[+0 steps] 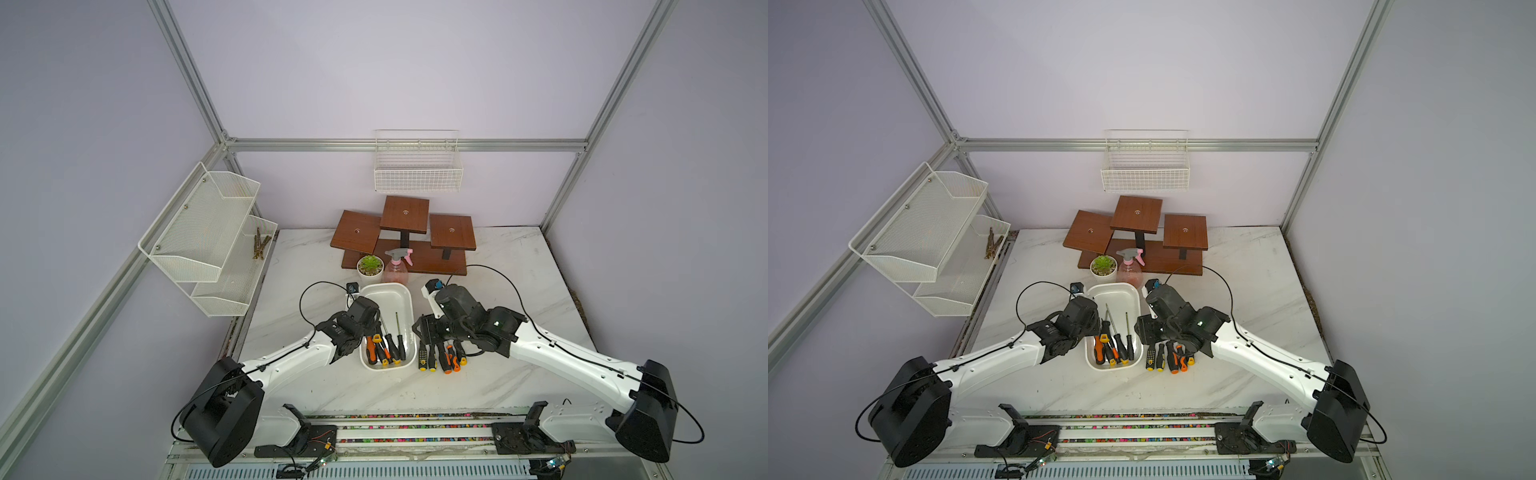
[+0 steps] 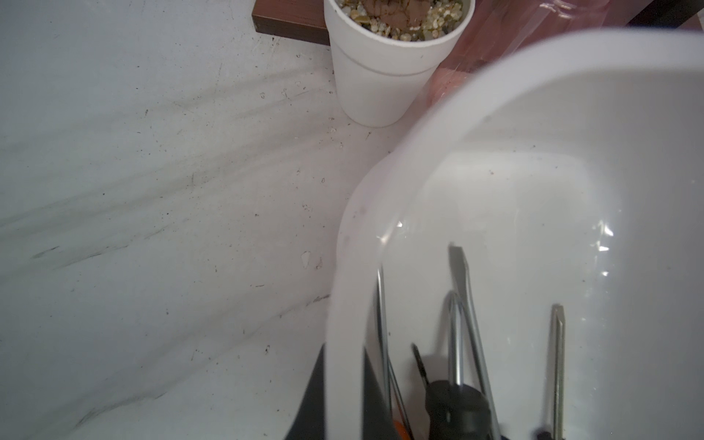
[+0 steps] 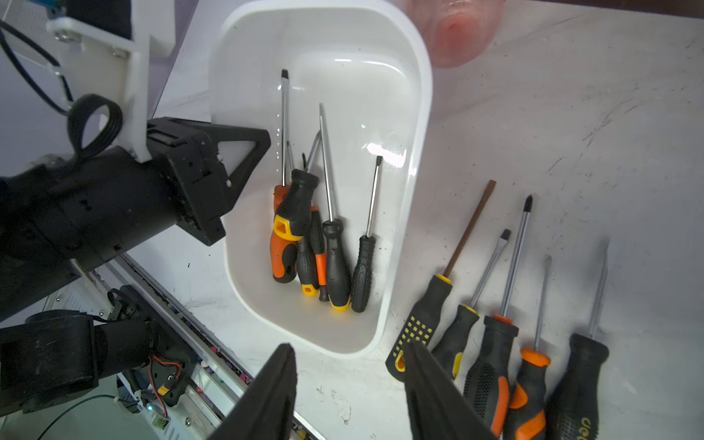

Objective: Take out the screwdriver from the storage box
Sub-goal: Pick up the screwdriver from the storage box.

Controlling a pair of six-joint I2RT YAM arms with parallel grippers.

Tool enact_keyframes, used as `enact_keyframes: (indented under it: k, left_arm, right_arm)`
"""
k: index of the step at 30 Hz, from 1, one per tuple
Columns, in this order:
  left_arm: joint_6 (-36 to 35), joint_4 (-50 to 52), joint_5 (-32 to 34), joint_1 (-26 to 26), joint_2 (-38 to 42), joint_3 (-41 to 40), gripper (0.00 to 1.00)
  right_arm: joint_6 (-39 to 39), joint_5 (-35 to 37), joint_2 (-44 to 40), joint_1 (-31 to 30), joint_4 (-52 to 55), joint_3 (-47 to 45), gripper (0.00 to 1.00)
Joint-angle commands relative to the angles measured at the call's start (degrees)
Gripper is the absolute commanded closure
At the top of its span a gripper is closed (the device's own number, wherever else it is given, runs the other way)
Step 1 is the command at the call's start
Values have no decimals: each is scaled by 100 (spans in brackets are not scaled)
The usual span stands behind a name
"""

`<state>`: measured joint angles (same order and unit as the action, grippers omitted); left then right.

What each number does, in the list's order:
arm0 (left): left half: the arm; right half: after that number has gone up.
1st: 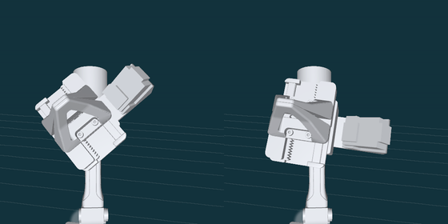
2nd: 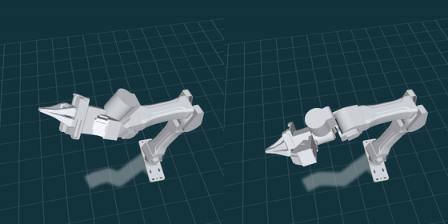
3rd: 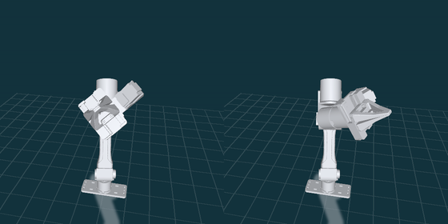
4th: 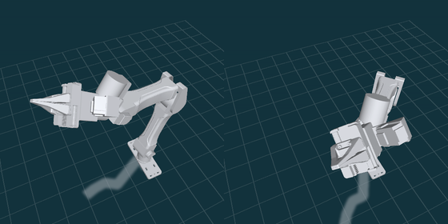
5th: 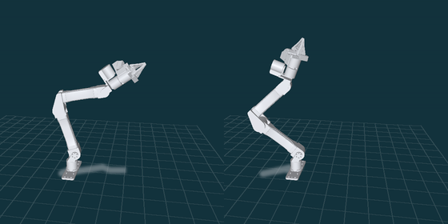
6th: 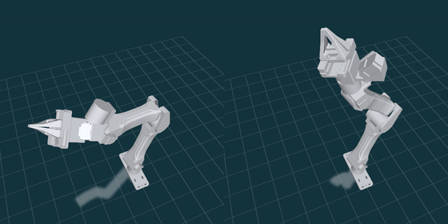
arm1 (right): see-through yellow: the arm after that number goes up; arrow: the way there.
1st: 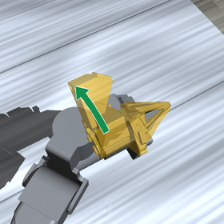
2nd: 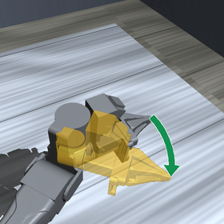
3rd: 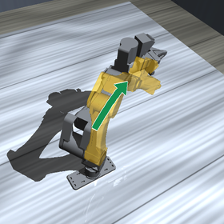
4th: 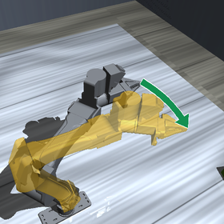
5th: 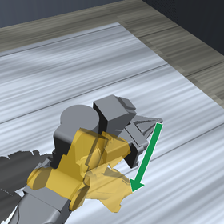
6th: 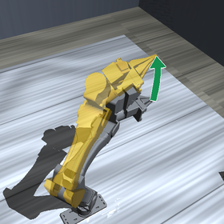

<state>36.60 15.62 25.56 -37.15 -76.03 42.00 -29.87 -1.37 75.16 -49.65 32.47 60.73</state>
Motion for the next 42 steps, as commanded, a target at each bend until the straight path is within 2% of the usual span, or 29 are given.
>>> enact_keyframes:
  k: [1, 10, 17, 25, 42]
  left_arm:
    - [-96, -116, 55, 24, 245, 59, 100]
    - [-93, -150, 28, 23, 167, 81, 100]
    - [-119, -147, 52, 23, 211, 94, 100]
    - [-111, -139, 73, 23, 211, 74, 100]
    - [-129, -1, 124, 23, 273, 129, 100]
  right_arm:
    - [-203, 171, 163, -164, -232, 166, 49]
    - [-278, 137, 722, -431, -586, 358, 50]
    - [-305, -13, 1273, -476, -924, 460, 55]
    - [-121, 45, 2193, -484, -946, 647, 56]
    - [78, 233, 2880, -484, -1041, 911, 56]
